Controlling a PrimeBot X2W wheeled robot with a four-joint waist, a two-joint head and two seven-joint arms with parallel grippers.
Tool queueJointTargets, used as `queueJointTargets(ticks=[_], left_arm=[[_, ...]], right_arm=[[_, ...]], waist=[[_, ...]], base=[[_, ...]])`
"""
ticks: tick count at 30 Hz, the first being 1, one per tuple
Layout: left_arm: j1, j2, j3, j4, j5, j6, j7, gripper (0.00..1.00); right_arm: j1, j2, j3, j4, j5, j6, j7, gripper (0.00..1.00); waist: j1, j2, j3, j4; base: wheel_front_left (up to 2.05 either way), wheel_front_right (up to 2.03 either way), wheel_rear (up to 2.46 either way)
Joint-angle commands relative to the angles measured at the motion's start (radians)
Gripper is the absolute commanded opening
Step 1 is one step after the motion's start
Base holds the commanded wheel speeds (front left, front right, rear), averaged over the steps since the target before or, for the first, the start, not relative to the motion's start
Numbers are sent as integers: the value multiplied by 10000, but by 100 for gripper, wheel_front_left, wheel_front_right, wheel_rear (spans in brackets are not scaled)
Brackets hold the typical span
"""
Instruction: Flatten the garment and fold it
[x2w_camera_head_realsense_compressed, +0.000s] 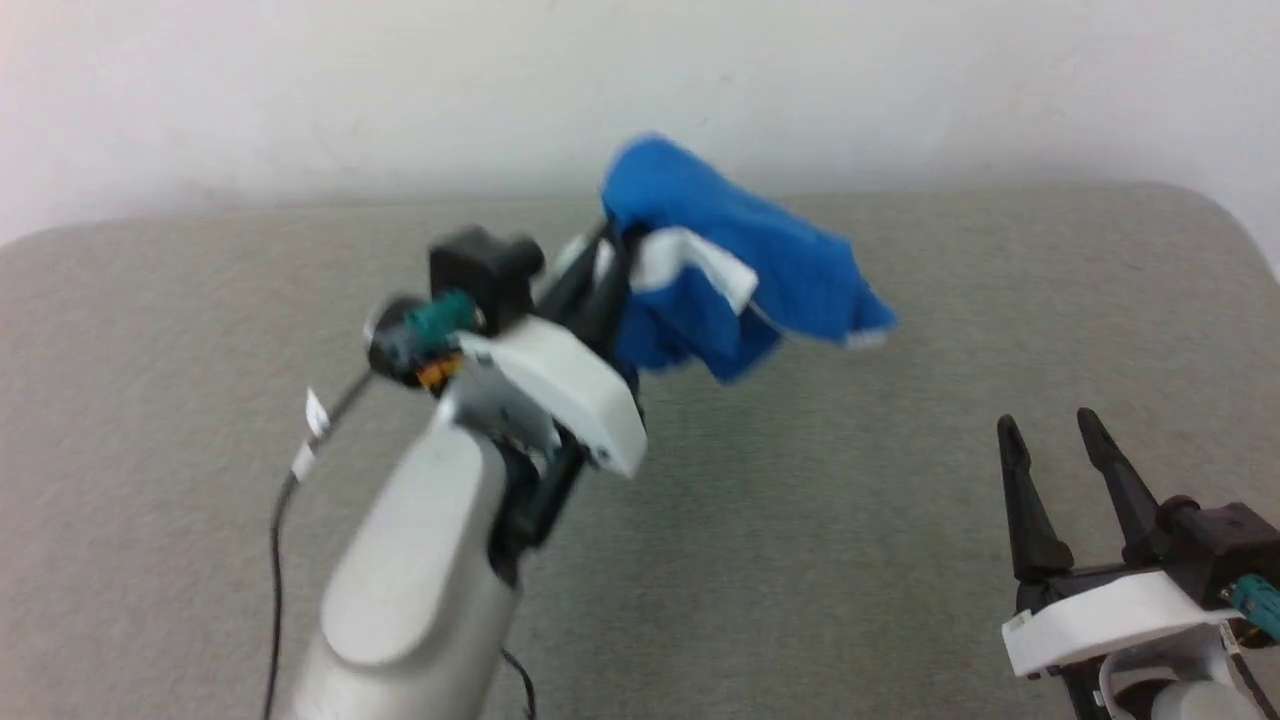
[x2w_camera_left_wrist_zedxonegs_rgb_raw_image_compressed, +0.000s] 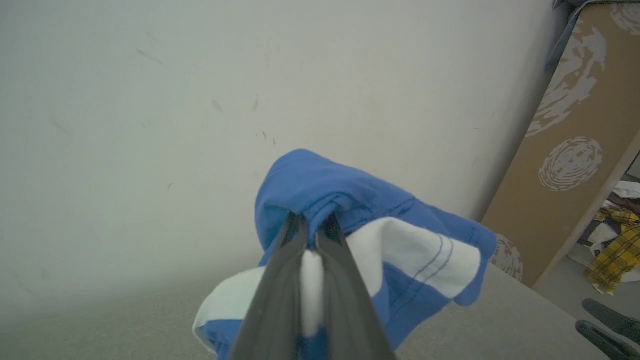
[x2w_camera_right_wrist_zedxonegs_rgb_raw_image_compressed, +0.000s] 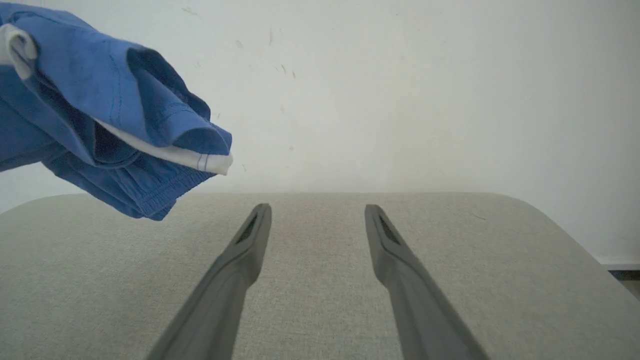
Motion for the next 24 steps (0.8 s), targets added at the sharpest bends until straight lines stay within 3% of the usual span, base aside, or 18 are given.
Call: queueJointTargets(ticks=[1,10,11,12,13,20,24], left_arm=[[544,-39,-160,-44,-95,61,-90,0],[4000,-166,-744,1380,-388,1112,-647,0],[4204,-173,-801,1536,-410,1158,-703,21],[4337,-173,-912,1677,-304,1210,-781,78],[4451,-176,-990,1774,-263,1238,-851,100],[4331,-211,-1046,790,81,1368,-2800,100],[4128,-179,-654,-138,338,1508,-3088,100]], right_arm=[[103,25,-14,-8,58,-9,-17,100],[132,25,178,83,214,-9,-73,100],[132,25,160,95,229,-9,-86,100],[135,25,159,121,234,-9,-88,100],[124,25,201,144,234,-9,-79,100],[94,25,247,162,169,-9,-70,100],[145,26,221,148,170,-9,-53,100]], waist=[[1,-1,-97,-1159],[1,-1,254,-1728],[1,-1,276,-1692],[1,-1,263,-1643],[1,-1,260,-1622],[1,-1,96,-1303],[1,-1,-15,-1118]], base=[[0,0,0],[0,0,0],[0,0,0],[0,0,0],[0,0,0],[0,0,0],[0,0,0]])
